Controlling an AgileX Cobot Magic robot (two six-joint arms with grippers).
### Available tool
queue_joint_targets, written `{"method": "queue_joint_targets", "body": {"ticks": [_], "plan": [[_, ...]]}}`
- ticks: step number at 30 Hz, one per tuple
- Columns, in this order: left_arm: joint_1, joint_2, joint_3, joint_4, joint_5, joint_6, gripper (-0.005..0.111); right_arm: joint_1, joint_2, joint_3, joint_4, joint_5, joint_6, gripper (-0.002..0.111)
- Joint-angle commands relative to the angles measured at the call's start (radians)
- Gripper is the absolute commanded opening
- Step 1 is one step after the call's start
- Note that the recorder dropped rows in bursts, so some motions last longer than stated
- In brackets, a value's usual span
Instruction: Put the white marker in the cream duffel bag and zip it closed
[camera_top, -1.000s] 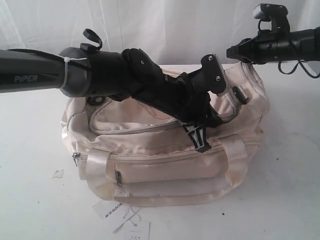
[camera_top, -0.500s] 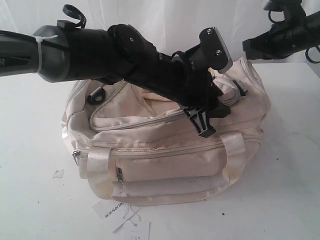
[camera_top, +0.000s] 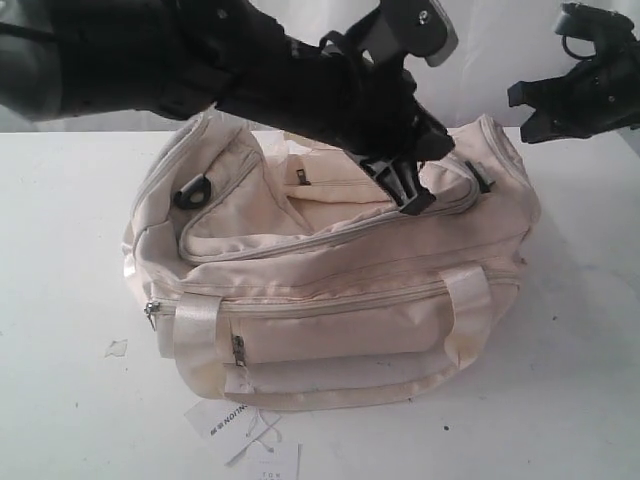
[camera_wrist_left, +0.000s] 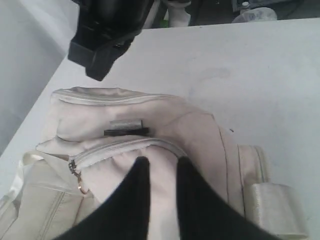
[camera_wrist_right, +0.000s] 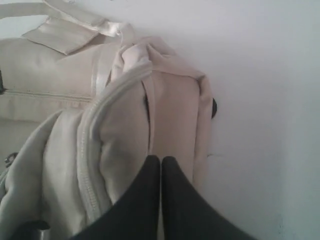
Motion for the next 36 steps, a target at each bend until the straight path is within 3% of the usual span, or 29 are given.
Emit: {"method": "queue_joint_targets", "body": {"ticks": [1, 6, 13, 17, 21, 23, 25, 27, 29, 36], "plan": [[0.057, -0.051, 0.006, 0.170, 0.095, -0.197, 0.000, -0.049, -0.022, 0.000, -0.043, 0.063, 0.083, 0.001], [0.214, -0.096, 0.006, 0.485, 0.231, -0.572, 0.000, -0.118, -0.038, 0.002, -0.142, 0.046, 0.280, 0.001], [0.420, -0.163, 0.006, 0.512, 0.208, -0.829, 0.000, -0.169, -0.122, 0.002, -0.156, -0.125, 0.430, 0.001], [0.603, -0.165, 0.047, 0.513, 0.221, -0.981, 0.000, -0.175, -0.150, 0.002, -0.227, -0.193, 0.559, 0.001], [0.786, -0.165, 0.165, 0.520, 0.213, -1.120, 0.000, -0.184, -0.150, 0.029, -0.392, -0.202, 0.683, 0.001], [0.931, -0.184, 0.213, 0.520, 0.254, -1.203, 0.000, -0.239, -0.155, 0.047, -0.482, -0.172, 0.996, 0.001], [1.034, -0.222, 0.215, 0.503, 0.240, -1.252, 0.000, -0.280, -0.185, 0.047, -0.482, -0.206, 1.107, 0.001], [1.116, -0.284, 0.215, 0.478, 0.161, -1.252, 0.000, -0.296, -0.245, 0.047, -0.482, -0.315, 1.037, 0.001], [1.153, -0.353, 0.215, 0.484, 0.051, -1.234, 0.000, -0.296, -0.322, 0.047, -0.485, -0.414, 0.890, 0.001], [1.151, -0.538, 0.220, 0.518, -0.115, -1.213, 0.000, -0.286, -0.551, 0.128, -0.485, -0.567, 0.440, 0.001]]}}
